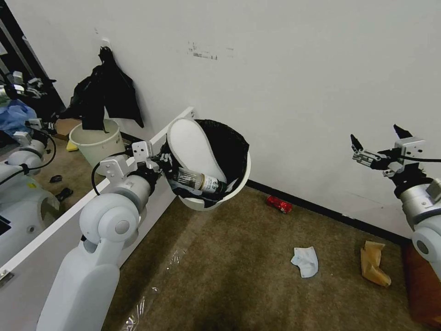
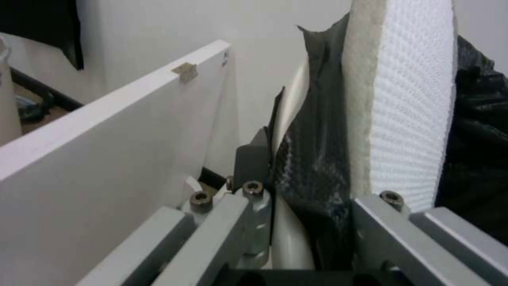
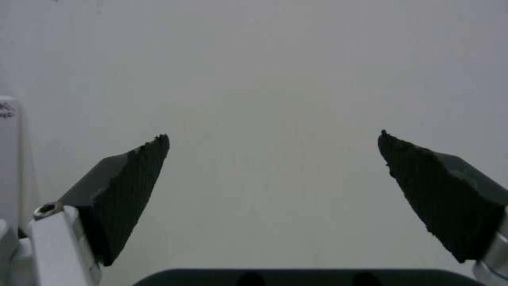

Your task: Pick up the trash bin and place the garbage on the floor into it.

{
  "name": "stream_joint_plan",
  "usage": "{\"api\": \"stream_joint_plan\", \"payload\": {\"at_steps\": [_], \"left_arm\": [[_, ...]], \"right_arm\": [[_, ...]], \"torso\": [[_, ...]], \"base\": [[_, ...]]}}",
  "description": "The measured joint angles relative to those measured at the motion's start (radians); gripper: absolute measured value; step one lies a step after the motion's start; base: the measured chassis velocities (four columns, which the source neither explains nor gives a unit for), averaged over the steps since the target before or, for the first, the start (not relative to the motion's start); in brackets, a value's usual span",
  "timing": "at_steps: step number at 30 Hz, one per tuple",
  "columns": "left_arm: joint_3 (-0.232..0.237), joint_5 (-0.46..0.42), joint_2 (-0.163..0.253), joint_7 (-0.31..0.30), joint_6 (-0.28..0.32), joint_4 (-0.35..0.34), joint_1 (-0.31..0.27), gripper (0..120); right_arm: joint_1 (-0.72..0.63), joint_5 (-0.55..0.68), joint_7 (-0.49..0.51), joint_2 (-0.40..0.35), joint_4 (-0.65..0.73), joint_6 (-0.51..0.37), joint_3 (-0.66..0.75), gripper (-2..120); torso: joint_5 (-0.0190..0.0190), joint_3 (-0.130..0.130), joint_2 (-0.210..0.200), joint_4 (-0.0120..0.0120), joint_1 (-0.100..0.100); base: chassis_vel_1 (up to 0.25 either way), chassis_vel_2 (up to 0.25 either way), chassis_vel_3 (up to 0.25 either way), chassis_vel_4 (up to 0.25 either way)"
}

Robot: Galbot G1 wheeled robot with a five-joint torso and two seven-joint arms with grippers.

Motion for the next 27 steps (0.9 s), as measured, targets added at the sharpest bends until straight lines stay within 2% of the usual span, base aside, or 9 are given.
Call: {"api": "stream_joint_plan", "payload": {"at_steps": [9,23,27], "left_arm": [[-0.001,0.001,0.0,0.0,-0.001,0.001,-0.002,4],[-0.003,0.002,-0.001,0.001,-0.001,0.001,0.0,4],[-0.004,0.002,-0.001,0.001,-0.001,-0.001,0.004,4]], "right_arm": [[0.003,0.002,-0.009,-0.003,-0.004,0.018,-0.004,100],[0.007,0.002,-0.005,-0.007,-0.015,0.015,-0.003,100],[-0.003,0.006,0.02,-0.007,-0.011,-0.025,-0.002,100]], "torso": [[-0.0001,0.0,0.0,0.0002,0.0],[-0.0001,0.0,0.0,0.0001,0.0],[-0.0001,0.0,0.0,0.0,0.0]], "base": [[-0.132,0.128,0.128,-0.121],[-0.001,0.008,-0.001,-0.003],[0.0,0.0,0.0,0.0]]}}
